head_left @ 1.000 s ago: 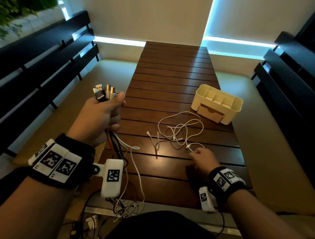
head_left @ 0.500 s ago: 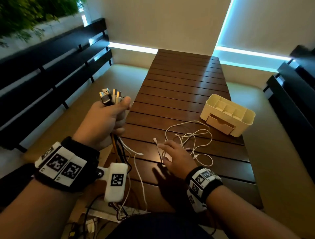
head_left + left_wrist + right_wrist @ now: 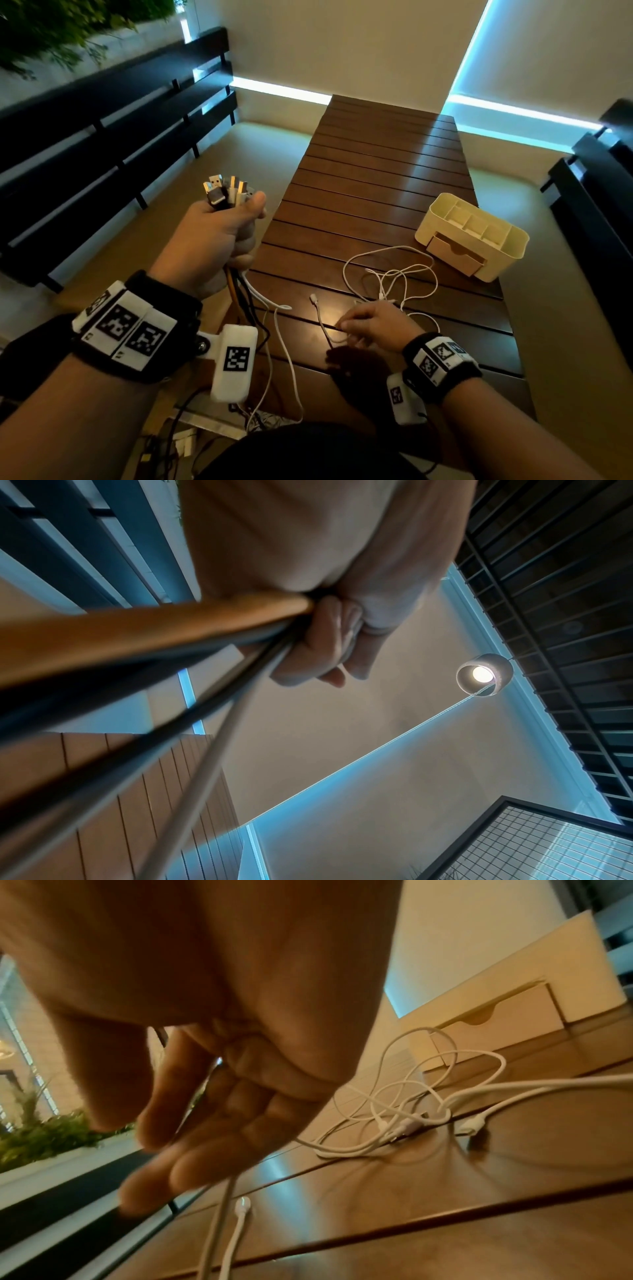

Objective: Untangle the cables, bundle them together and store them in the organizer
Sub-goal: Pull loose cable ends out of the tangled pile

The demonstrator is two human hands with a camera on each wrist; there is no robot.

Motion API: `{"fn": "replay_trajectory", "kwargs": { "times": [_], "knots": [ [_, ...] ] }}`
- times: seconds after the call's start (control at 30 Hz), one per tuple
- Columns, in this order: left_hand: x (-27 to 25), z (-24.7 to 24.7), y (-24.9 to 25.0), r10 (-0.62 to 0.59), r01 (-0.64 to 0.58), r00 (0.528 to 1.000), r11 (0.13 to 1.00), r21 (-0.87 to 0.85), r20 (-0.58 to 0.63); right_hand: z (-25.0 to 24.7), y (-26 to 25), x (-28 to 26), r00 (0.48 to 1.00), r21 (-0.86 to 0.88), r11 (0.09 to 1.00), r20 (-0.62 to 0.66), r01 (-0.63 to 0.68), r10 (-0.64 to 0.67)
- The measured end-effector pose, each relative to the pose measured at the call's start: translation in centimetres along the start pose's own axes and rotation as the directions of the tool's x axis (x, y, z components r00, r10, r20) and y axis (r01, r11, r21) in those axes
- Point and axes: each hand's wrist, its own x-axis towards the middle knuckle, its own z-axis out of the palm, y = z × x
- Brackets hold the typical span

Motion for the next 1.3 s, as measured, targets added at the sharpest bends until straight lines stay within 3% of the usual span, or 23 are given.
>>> {"fn": "replay_trajectory", "kwargs": {
  "times": [0.1,0.17,0.23,0.3,0.5,0.63,0.73,0.87,0.93,1.03,1.13,1.17,1.23,1.3],
  "knots": [
    [0.0,0.2,0.1,-0.001,0.001,1.000,1.000,-0.004,0.017,0.0,-0.3,0.6,0.947,0.025,0.994,-0.306,0.110,-0.097],
    [0.0,0.1,0.2,0.000,0.000,1.000,1.000,0.002,0.023,-0.4,0.0,1.1,0.843,0.005,0.991,-0.526,0.136,-0.113],
    [-0.1,-0.1,0.2,0.002,-0.002,1.000,1.000,0.004,0.027,-0.7,0.7,1.3,0.767,-0.015,0.992,-0.632,0.127,-0.107],
    [-0.1,-0.3,0.3,0.000,0.000,1.000,1.000,0.000,0.028,-0.4,0.9,1.1,0.774,-0.112,0.989,-0.616,0.100,-0.148],
    [-0.2,-0.3,0.2,-0.007,0.006,0.999,1.000,0.007,0.042,4.1,0.0,2.4,0.864,-0.421,0.896,-0.392,0.137,-0.316],
    [-0.6,-0.5,0.3,-0.013,0.012,0.999,1.000,0.024,0.040,6.3,-0.2,4.1,0.931,-0.520,0.854,-0.317,-0.010,-0.182],
    [-0.9,-1.1,0.6,-0.008,0.008,1.000,1.000,0.015,0.024,6.7,0.7,4.9,0.942,-0.591,0.788,-0.334,-0.175,-0.041],
    [-1.3,-2.1,0.6,-0.011,0.011,1.000,1.000,0.006,-0.002,6.3,0.9,4.9,0.940,-0.695,0.693,-0.335,-0.195,-0.071],
    [-1.3,-2.4,0.5,-0.012,0.012,1.000,1.000,-0.001,-0.006,5.7,1.0,4.8,0.944,-0.696,0.697,-0.318,-0.174,-0.082],
    [-1.3,-2.6,0.3,-0.017,0.017,1.000,1.000,-0.009,-0.006,5.1,1.0,4.6,0.901,-0.502,0.847,-0.429,-0.174,-0.069],
    [-1.0,-2.5,0.2,-0.021,0.021,1.000,1.000,-0.005,0.002,4.5,0.0,3.9,0.861,0.009,1.000,-0.507,-0.028,0.028],
    [-0.8,-2.3,0.1,-0.023,0.023,1.000,1.000,-0.003,0.008,4.3,-0.6,3.5,0.873,0.221,0.975,-0.481,0.032,0.081],
    [-0.5,-1.8,0.0,-0.027,0.027,0.999,1.000,0.001,0.022,3.9,-1.6,2.7,0.910,0.548,0.829,-0.391,0.111,0.137],
    [-0.3,-1.3,-0.1,-0.036,0.036,0.999,0.999,0.003,0.039,3.5,-2.0,2.1,0.931,0.660,0.737,-0.342,0.144,0.125]
  ]
}}
